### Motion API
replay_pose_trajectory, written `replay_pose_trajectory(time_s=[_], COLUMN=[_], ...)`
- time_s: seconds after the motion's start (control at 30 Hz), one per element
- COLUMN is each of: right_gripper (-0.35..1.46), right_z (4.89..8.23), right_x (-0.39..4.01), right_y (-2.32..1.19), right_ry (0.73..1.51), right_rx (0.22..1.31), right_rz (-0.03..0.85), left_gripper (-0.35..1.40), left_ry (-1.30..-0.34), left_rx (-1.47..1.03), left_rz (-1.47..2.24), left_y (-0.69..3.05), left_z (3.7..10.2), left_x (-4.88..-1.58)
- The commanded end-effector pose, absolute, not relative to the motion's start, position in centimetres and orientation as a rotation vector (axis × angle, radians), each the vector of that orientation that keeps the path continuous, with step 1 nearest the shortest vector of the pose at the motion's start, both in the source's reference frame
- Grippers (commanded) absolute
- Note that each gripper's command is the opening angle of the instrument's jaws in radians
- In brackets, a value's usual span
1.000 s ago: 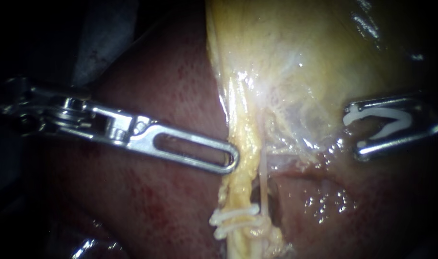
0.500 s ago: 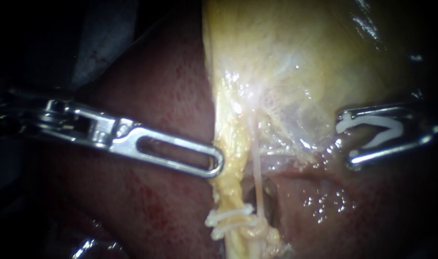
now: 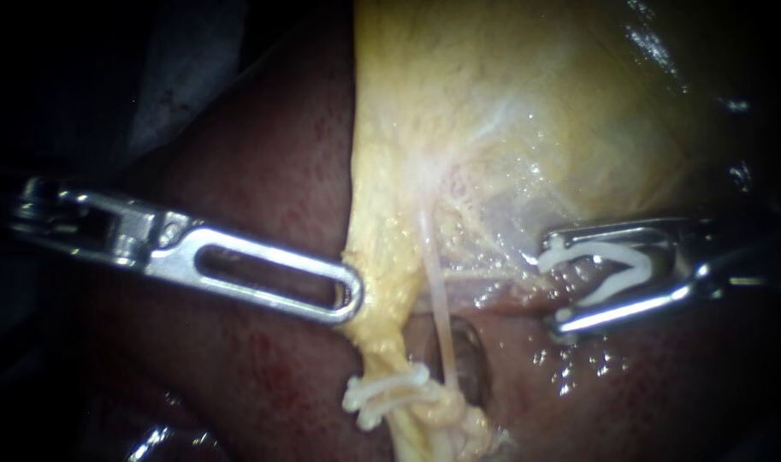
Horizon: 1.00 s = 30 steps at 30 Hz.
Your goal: Clipping third clip left tube
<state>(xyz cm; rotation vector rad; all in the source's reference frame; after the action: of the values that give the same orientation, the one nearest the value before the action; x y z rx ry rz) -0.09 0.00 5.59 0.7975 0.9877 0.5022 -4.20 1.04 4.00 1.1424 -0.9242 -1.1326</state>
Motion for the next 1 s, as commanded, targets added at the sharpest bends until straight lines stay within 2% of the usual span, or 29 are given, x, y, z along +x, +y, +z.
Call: replay_pose_trajectory(time_s=[0.03,0.43,0.67,1.0], right_gripper=[0.57,0.56,0.56,0.56], right_z=[5.63,5.97,6.04,6.14], right_x=[-0.03,0.63,0.85,0.94], right_y=[-0.05,-0.48,-0.51,-0.47], right_ry=[0.984,0.960,0.956,0.955], right_rx=[0.805,0.860,0.866,0.864], right_rz=[0.503,0.471,0.467,0.466], left_gripper=[-0.35,-0.35,-0.35,-0.35], left_ry=[-0.924,-0.924,-0.924,-0.924], left_rx=[1.142,1.142,1.143,1.142], left_rz=[-1.133,-1.134,-1.135,-1.137], left_y=[1.04,1.03,1.03,1.02], left_z=[3.99,3.97,3.94,3.92], left_x=[-4.20,-4.21,-4.22,-4.24])
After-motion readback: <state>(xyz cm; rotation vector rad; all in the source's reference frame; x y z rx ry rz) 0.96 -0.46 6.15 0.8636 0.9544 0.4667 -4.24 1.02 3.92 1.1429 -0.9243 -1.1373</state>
